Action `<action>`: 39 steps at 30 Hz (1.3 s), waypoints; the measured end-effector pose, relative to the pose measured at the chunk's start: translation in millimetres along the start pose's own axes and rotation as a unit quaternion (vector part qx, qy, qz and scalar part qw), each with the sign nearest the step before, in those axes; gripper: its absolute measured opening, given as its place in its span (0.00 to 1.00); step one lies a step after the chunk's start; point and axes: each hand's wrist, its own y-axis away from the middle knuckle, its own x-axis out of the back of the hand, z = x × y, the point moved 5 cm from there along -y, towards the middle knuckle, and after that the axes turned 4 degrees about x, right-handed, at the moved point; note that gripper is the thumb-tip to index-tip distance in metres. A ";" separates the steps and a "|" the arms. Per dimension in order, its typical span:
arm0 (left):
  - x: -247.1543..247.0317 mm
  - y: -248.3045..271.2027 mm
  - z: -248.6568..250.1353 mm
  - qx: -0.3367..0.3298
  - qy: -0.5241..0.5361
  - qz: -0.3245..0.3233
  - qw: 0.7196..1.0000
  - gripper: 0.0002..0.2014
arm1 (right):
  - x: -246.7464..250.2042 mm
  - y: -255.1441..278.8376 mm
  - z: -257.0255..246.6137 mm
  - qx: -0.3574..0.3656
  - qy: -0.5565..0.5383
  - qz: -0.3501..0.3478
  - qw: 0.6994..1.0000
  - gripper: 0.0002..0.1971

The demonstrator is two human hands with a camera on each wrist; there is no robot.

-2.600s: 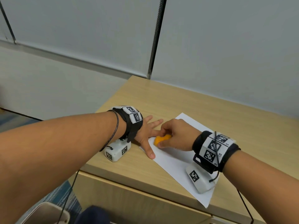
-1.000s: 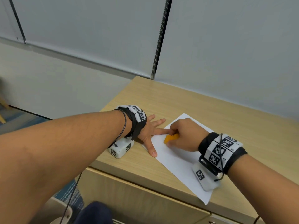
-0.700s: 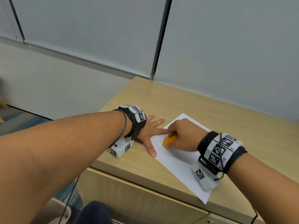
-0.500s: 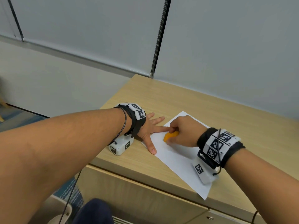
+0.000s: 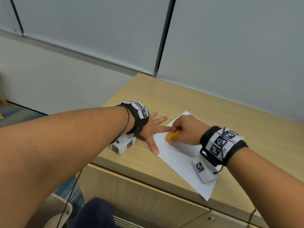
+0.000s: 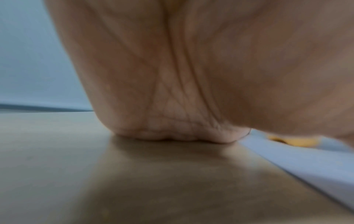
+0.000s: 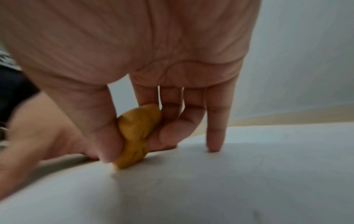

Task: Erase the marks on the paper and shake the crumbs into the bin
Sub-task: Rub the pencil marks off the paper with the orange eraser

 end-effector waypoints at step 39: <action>-0.8 -3.5 -1.0 0.003 -0.005 -0.007 1.000 0.60 | -2.4 8.0 3.4 -0.010 -0.003 -0.040 0.999 0.13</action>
